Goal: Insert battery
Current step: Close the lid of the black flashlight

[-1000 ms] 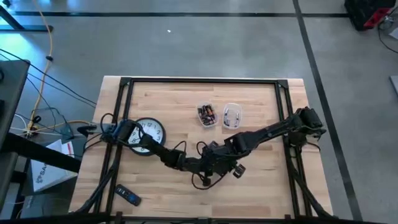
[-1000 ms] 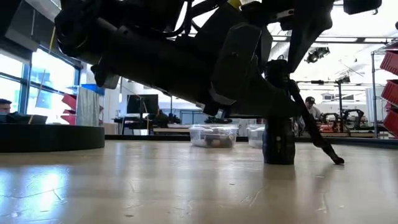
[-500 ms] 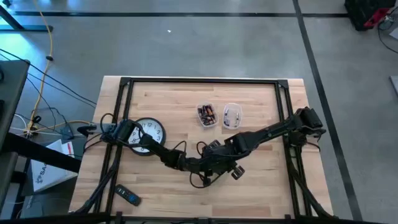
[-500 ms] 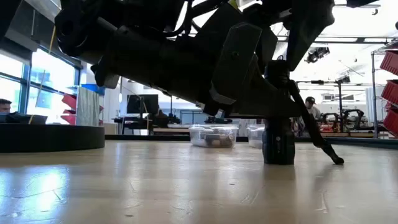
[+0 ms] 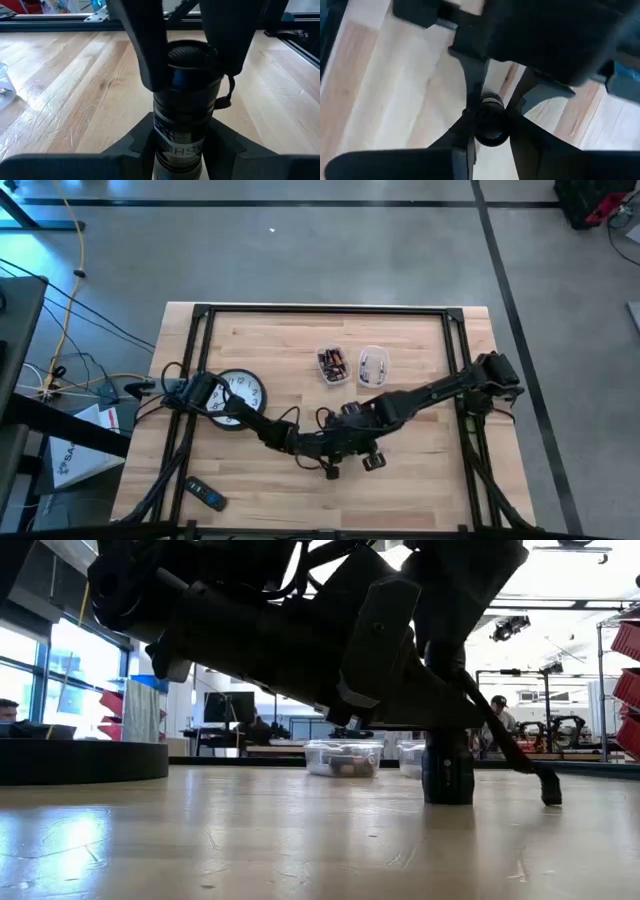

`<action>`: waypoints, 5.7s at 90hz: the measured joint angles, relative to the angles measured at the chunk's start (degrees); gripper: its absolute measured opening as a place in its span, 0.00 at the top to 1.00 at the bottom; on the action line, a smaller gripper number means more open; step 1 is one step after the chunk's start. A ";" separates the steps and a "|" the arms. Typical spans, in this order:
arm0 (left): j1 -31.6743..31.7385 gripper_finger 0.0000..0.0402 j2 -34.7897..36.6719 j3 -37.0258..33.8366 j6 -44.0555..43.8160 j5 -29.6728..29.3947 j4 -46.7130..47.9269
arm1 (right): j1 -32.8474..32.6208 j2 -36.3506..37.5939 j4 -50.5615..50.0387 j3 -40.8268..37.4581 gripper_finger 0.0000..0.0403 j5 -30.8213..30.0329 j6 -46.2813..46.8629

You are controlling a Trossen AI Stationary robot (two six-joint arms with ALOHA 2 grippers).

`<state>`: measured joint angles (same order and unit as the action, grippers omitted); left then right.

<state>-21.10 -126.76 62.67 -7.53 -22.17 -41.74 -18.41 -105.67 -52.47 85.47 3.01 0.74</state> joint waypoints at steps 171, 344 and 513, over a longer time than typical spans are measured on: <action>-0.28 0.75 0.04 0.00 -1.25 -2.00 0.44 | -0.61 2.78 1.02 -0.07 0.50 -0.30 -27.66; -0.24 0.75 0.04 -0.07 -0.82 -2.58 0.50 | -0.17 -1.41 -0.39 -0.01 0.79 -3.26 44.91; 0.25 0.75 0.07 0.00 0.05 -2.32 0.57 | -2.15 3.12 -0.22 -0.04 0.53 -3.36 -38.46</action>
<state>-20.85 -126.69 62.67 -7.47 -24.49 -41.17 -20.56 -102.55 -52.69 85.43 -0.36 -37.72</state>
